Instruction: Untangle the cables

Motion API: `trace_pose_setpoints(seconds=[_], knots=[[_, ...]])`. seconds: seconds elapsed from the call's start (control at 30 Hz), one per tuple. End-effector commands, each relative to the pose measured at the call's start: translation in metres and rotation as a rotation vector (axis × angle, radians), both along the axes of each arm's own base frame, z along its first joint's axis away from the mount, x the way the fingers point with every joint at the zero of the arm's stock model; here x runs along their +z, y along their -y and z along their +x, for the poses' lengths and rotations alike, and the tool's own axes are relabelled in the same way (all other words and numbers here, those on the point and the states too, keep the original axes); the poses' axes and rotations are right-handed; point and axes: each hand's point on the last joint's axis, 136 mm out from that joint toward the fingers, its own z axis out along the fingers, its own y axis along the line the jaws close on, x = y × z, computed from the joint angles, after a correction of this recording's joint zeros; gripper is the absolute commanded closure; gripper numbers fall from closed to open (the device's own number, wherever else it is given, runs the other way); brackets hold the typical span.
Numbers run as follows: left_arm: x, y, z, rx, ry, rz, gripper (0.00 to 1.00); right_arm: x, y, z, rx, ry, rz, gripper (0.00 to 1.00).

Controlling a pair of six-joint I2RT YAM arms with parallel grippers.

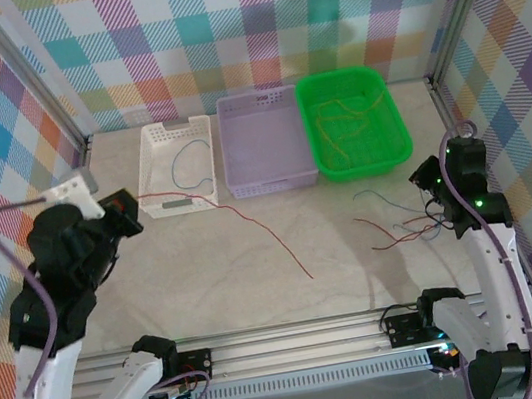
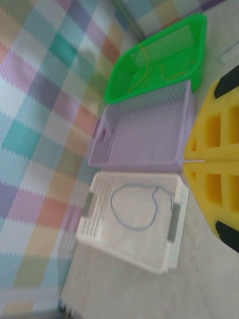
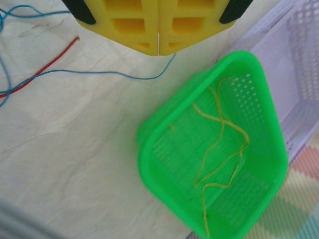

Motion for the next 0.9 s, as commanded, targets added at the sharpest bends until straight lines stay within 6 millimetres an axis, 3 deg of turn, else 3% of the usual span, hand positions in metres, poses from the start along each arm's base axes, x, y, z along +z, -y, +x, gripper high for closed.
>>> trace_pose_setpoints(seconds=[0.0,0.13,0.37,0.57,0.87], knots=[[0.054,0.031,0.015,-0.14,0.141,-0.106,1.0,0.012,-0.024,0.008,0.129,0.077,0.055,1.0],[0.08,0.053,0.045,-0.207,0.178,-0.112,1.0,0.015,-0.037,0.007,0.186,0.098,0.078,1.0],[0.099,0.072,0.11,-0.208,0.205,-0.038,1.0,0.027,-0.077,0.009,0.372,0.168,0.143,1.0],[0.12,0.085,0.154,-0.2,0.257,0.042,1.0,0.03,-0.108,0.004,0.497,0.191,0.128,1.0],[0.123,0.108,0.209,-0.176,0.277,0.223,1.0,0.028,-0.14,-0.005,0.611,0.192,0.105,1.0]])
